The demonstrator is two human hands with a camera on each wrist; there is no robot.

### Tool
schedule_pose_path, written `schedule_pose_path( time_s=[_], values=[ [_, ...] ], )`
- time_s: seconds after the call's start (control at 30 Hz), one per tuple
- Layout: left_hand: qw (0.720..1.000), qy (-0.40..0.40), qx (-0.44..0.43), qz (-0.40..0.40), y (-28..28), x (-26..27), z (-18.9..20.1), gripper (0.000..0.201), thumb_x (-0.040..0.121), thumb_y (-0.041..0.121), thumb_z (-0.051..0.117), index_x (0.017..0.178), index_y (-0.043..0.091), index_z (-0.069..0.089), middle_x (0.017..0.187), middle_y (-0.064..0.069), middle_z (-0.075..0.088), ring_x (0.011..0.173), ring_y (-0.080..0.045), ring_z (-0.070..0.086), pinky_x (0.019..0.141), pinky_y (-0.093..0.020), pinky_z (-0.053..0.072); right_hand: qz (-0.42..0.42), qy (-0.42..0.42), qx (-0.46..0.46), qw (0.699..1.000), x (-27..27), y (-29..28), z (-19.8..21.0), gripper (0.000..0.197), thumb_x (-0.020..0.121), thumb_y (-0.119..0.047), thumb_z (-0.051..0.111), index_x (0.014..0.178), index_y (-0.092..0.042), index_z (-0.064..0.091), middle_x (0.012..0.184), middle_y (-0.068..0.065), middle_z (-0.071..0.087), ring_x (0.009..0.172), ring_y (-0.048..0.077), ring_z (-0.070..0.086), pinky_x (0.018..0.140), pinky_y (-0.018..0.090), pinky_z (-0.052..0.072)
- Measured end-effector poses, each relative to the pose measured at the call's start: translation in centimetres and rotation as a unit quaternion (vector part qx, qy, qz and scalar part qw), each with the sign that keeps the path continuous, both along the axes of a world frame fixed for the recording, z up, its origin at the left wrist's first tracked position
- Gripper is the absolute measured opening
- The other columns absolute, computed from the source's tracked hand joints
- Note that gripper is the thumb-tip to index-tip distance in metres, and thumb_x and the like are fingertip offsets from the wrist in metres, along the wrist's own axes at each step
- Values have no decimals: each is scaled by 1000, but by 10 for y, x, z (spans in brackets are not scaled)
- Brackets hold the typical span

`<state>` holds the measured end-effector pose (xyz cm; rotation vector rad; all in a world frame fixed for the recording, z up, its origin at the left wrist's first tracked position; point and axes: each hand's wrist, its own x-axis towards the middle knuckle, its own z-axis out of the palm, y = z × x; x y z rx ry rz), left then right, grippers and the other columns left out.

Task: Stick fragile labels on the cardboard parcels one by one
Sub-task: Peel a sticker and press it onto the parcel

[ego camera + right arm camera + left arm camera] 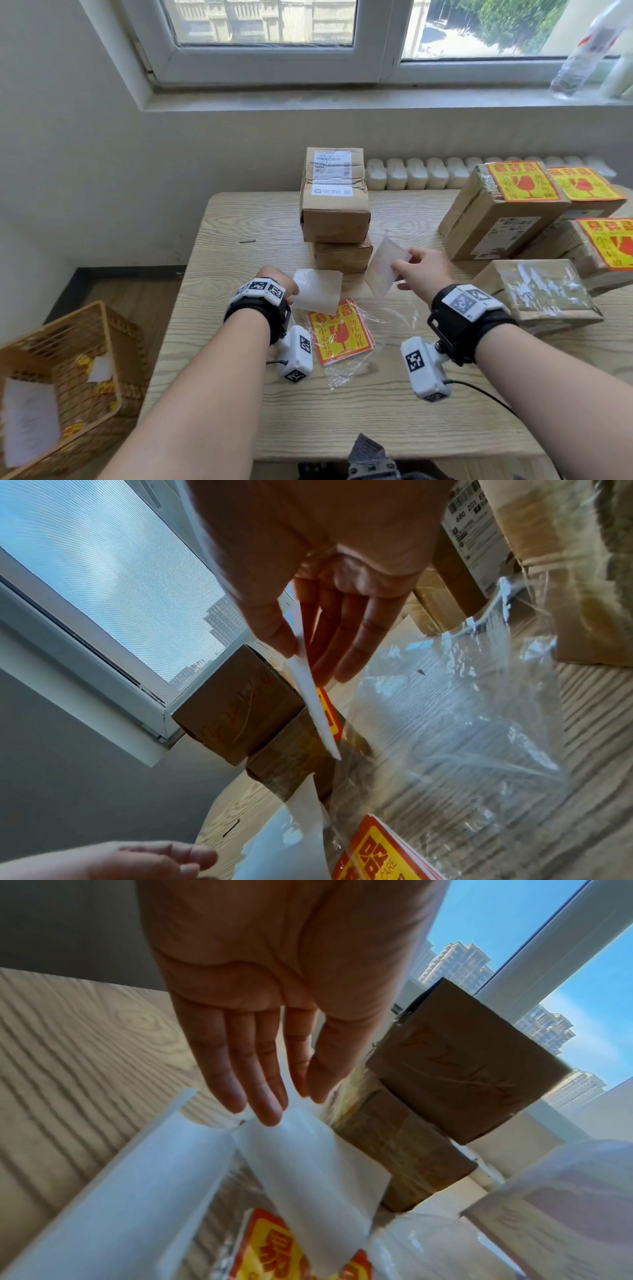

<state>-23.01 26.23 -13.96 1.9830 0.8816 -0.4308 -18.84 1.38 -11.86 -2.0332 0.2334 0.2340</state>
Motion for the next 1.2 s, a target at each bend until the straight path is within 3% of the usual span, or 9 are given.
schedule_pose_path(
  time_s=[0.27,0.37,0.43,0.5,0.67,0.73,0.97,1.07,1.2],
  values=[
    [976,-105,-153,-117,-68,28,87,16,91,17,63,92,2,70,75,-8,68,61,-14,64,52,-21,53,33,-56,21,998,3,-10,47,9,79,-5,62,80,-8,70,89,17,73,88,31,71,72,38,60],
    [967,-136,-173,-126,-106,39,122,39,91,40,61,100,2,66,86,-9,71,71,-17,68,69,-27,58,69,-106,-16,992,3,-18,65,5,75,-17,65,74,-18,69,82,10,73,82,28,70,75,45,60],
    [966,-141,-182,-121,-124,43,139,47,85,49,64,99,4,63,91,-11,72,77,-21,69,77,-33,58,88,-141,-44,985,2,-27,76,9,76,-25,66,69,-19,68,68,3,70,69,22,67,65,38,57],
    [966,-143,-177,-121,-139,44,150,40,84,44,68,94,6,61,89,-11,71,75,-21,69,78,-35,57,106,-177,-79,975,-2,-39,88,11,79,-24,67,68,-24,65,62,-5,66,62,13,61,60,27,48],
    [965,-159,-192,-84,-178,39,163,4,88,6,58,92,7,59,85,-15,69,71,-22,67,80,-35,55,122,-213,-116,963,-7,-75,103,10,76,-29,72,80,-20,71,76,-8,71,76,10,66,72,27,54],
    [966,-155,-194,-71,-192,39,165,11,87,-1,54,85,8,59,81,-12,67,68,-21,66,79,-36,56,136,-215,-112,961,-9,-92,106,16,76,-36,75,85,-23,72,82,-13,68,78,4,63,75,25,52],
    [959,-182,-219,-10,-227,39,157,15,93,-2,53,88,11,55,102,-15,64,76,-20,63,71,-35,56,80,-220,-104,967,-7,-152,105,4,81,-31,73,79,-31,69,107,-1,53,109,18,51,97,34,43],
    [956,-196,-219,17,-240,37,152,8,95,4,54,99,10,55,105,-15,65,87,-23,63,87,-42,54,46,-190,-65,978,-3,-182,103,7,82,-23,70,79,-29,71,111,-1,52,106,15,54,89,27,43],
    [951,-207,-230,20,-260,34,155,13,97,9,52,110,7,55,95,-10,68,74,-18,65,71,-32,57,27,-191,-30,981,-1,-209,100,9,83,-21,70,77,-27,74,98,-4,60,93,16,61,79,31,53]
  ],
)
